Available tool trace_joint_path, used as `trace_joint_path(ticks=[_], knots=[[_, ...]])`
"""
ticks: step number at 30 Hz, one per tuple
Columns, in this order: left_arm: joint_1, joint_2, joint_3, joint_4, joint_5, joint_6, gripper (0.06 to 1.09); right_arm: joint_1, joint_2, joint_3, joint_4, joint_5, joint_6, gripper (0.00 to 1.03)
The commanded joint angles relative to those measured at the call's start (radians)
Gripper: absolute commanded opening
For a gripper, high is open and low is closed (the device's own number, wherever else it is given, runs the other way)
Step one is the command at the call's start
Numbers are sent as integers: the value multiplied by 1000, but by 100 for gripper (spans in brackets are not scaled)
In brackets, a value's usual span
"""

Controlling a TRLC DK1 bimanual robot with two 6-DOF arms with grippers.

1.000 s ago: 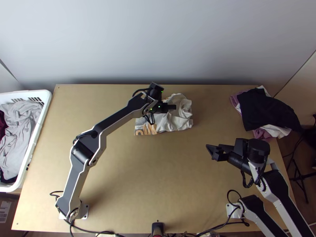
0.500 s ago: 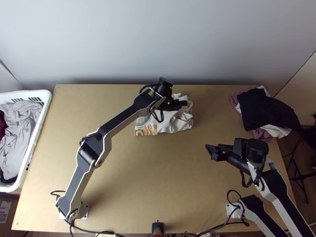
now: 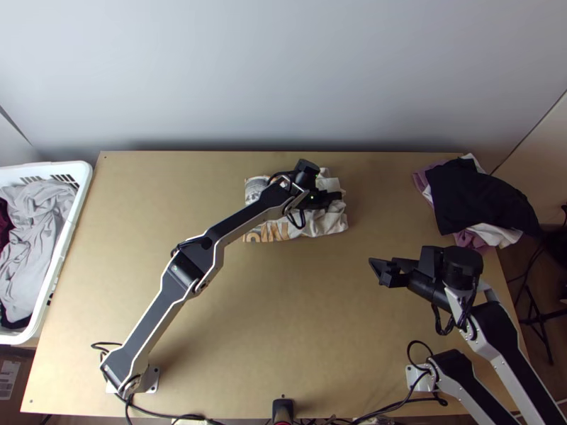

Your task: Fold the t-shirt

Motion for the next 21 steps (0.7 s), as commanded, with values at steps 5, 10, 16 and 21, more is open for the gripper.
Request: trace_joint_path(ticks=[5,10,16,21], knots=[[-28,49,16,46,-110,20,9,0,21,79,-65,1,-22,99],[-14,-38,15,32,-80,24,37,0,38,107,-68,1,-23,99],[17,-238,12,22,-49,33,103,-1,42,110,-70,-2,-13,99],[58,-364,-11,5,-24,36,103,-3,53,128,-70,-9,32,99]])
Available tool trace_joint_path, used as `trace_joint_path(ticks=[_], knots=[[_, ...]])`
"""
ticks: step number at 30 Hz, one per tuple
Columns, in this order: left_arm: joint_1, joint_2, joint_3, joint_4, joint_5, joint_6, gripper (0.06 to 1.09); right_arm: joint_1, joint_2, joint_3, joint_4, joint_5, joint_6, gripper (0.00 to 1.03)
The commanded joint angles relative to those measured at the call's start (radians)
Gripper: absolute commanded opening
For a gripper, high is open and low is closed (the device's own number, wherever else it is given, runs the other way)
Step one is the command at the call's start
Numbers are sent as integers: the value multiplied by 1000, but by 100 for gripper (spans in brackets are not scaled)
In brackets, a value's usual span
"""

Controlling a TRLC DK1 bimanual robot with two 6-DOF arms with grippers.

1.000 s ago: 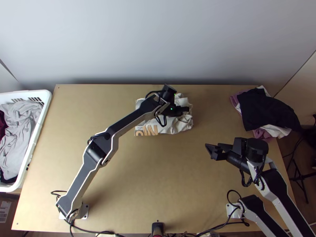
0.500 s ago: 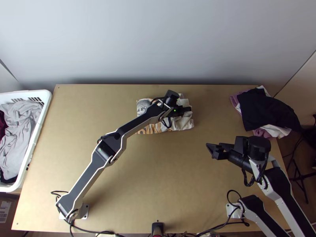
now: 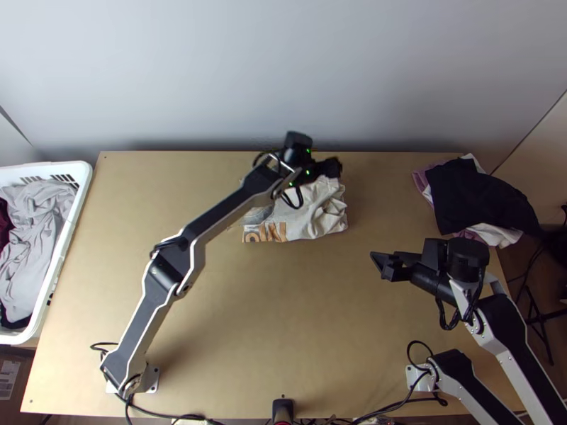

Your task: Fold the t-shirt

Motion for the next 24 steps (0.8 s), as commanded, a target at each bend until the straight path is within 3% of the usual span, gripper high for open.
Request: trace_joint_path(ticks=[1,8,15,24], knots=[[49,-189,-35,-37,50,17,103,-2,15,24,-2,-26,55,99],[155,-408,-201,-247,40,144,103,28,71,-56,60,-44,220,99],[284,-720,-554,-161,-26,330,103,24,285,-86,258,-51,312,99],[376,-984,-819,-164,-56,374,103,59,623,10,480,-58,346,99]])
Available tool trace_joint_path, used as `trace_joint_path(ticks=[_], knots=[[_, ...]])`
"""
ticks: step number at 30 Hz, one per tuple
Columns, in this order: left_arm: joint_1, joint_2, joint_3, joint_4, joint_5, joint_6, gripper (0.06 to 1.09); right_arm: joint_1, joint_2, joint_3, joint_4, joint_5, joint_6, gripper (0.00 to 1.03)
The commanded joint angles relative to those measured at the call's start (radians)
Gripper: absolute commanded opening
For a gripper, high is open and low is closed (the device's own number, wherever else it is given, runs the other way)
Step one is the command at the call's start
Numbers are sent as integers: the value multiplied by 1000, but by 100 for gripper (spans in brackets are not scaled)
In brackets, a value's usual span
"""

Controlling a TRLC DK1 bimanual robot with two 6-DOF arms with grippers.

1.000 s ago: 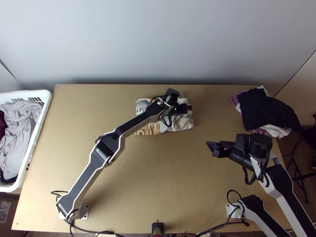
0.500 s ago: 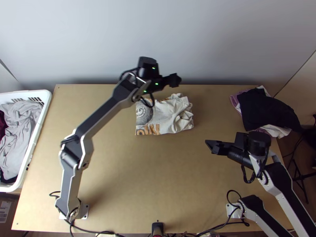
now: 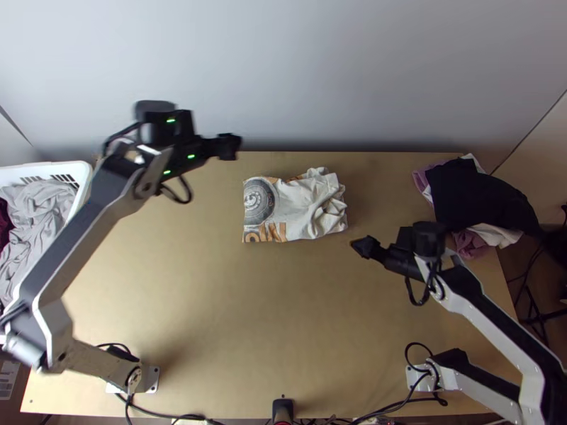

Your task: Fold the t-shirt

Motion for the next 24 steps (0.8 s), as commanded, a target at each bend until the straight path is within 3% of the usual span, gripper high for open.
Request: trace_joint_path(ticks=[1,11,19,24], knots=[[71,-218,-230,1,-30,42,103,30,259,67,161,-6,40,99],[90,-370,-417,7,-52,-11,103,44,560,253,250,-16,72,99],[111,-414,-492,30,-53,-16,103,44,675,348,394,-15,169,99],[113,-416,-509,48,-53,-18,103,64,739,420,405,-15,187,99]])
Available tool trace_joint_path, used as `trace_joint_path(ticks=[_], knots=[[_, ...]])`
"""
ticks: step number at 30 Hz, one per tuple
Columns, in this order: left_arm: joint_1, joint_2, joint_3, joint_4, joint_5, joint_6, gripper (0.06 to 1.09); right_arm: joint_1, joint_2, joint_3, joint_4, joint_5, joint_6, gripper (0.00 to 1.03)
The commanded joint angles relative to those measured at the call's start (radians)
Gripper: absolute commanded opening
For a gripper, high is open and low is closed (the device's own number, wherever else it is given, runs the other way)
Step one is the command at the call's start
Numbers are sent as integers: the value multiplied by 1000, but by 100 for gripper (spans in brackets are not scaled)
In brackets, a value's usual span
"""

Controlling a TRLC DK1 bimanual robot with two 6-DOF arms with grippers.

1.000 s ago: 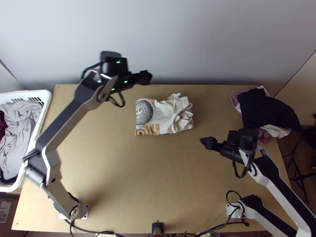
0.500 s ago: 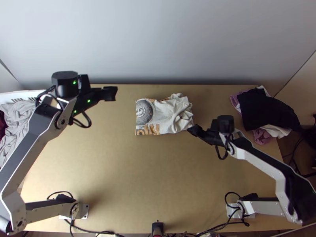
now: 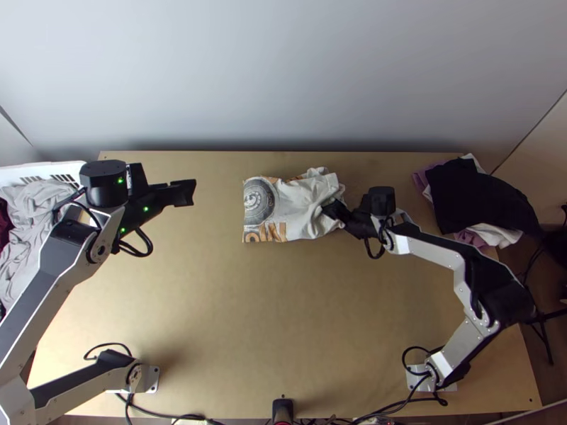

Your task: Fold the t-shirt

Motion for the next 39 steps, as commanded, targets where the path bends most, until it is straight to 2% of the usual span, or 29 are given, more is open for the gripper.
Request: trace_joint_path(ticks=[1,7,9,10,11,12,15,21,26,33,39], knots=[[8,-22,-46,29,0,-4,103,24,108,108,47,-1,37,99],[8,-19,-73,62,0,-2,103,65,177,216,38,-12,34,97],[13,-16,-80,68,0,-1,103,74,185,234,21,-9,11,76],[15,-14,-83,68,0,1,103,74,182,234,13,-7,-4,57],[16,-14,-87,68,0,1,103,74,175,237,7,-6,-24,24],[16,-16,-92,68,0,1,103,74,175,245,-5,-1,-48,1],[18,-20,-112,70,0,1,103,74,171,266,-103,-1,-119,3],[18,-24,-135,76,0,-5,103,51,96,226,-131,1,-137,3],[22,-30,-155,81,0,-2,103,16,-12,228,-169,20,-200,3],[21,-59,-195,87,0,-8,103,-46,-118,345,-294,54,-286,3],[22,-80,-210,91,0,-8,103,-148,-148,481,-384,54,-329,3]])
